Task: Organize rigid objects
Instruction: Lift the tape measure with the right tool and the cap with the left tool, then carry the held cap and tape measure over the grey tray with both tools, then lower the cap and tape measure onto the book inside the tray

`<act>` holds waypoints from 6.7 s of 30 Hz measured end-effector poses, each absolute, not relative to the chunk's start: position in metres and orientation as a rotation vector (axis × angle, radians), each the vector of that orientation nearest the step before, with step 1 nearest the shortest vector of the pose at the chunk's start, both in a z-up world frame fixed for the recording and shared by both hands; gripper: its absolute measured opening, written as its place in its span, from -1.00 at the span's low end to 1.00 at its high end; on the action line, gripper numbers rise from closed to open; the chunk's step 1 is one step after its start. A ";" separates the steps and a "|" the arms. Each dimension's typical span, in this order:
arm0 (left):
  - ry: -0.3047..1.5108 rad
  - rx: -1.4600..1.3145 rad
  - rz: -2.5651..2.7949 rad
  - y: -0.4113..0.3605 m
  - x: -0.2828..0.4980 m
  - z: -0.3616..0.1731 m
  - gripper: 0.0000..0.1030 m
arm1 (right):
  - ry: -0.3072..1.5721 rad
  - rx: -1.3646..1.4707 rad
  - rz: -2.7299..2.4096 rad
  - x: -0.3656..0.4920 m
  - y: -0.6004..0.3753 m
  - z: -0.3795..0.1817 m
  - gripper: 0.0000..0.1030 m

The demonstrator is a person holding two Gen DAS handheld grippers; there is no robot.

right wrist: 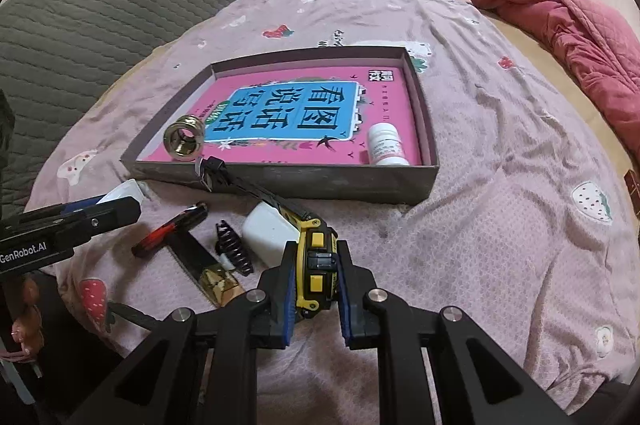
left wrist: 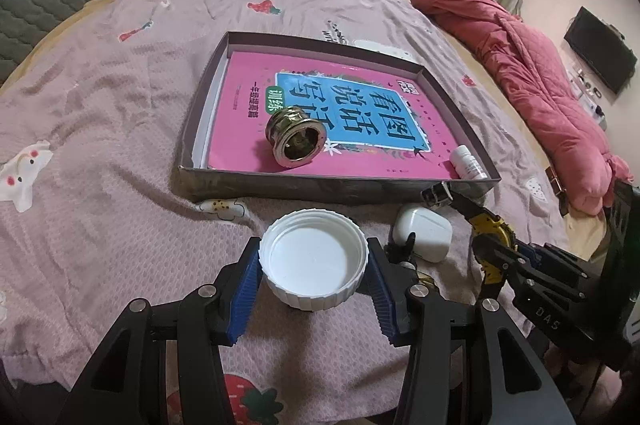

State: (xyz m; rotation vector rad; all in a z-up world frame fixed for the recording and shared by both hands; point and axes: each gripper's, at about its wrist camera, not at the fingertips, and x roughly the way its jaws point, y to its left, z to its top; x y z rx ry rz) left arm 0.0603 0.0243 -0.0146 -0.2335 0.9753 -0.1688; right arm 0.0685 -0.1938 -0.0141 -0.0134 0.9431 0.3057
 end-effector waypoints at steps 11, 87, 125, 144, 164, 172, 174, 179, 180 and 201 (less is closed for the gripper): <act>0.941 -0.209 -0.147 0.027 0.047 0.003 0.00 | 0.883 -0.002 0.335 0.057 -0.191 0.005 -0.66; 0.823 -0.103 -0.064 0.030 0.054 0.062 0.00 | 0.697 0.048 0.335 0.053 -0.190 0.074 -0.66; 0.853 -0.083 -0.034 0.037 0.090 0.031 0.00 | 0.675 0.083 0.329 0.082 -0.195 0.064 -0.66; 0.831 -0.089 -0.018 0.044 0.122 0.032 0.00 | 0.628 0.087 0.325 0.115 -0.183 0.071 -0.66; 0.852 -0.085 -0.007 0.046 0.147 0.013 0.00 | 0.617 0.077 0.298 0.136 -0.183 0.069 -0.66; 0.875 -0.086 -0.010 0.046 0.152 -0.001 0.00 | 0.640 0.065 0.294 0.142 -0.182 0.059 -0.66; 0.879 -0.086 -0.011 0.045 0.153 -0.004 0.00 | 0.645 0.067 0.292 0.143 -0.182 0.057 -0.66; 0.893 -0.081 -0.013 0.044 0.155 -0.012 0.00 | 0.654 0.061 0.286 0.146 -0.181 0.051 -0.66; 0.895 -0.081 -0.014 0.043 0.155 -0.013 0.00 | 0.657 0.058 0.285 0.146 -0.181 0.050 -0.66; 0.927 -0.073 -0.041 0.030 0.157 -0.032 0.00 | 0.743 0.000 0.280 0.158 -0.171 0.017 -0.66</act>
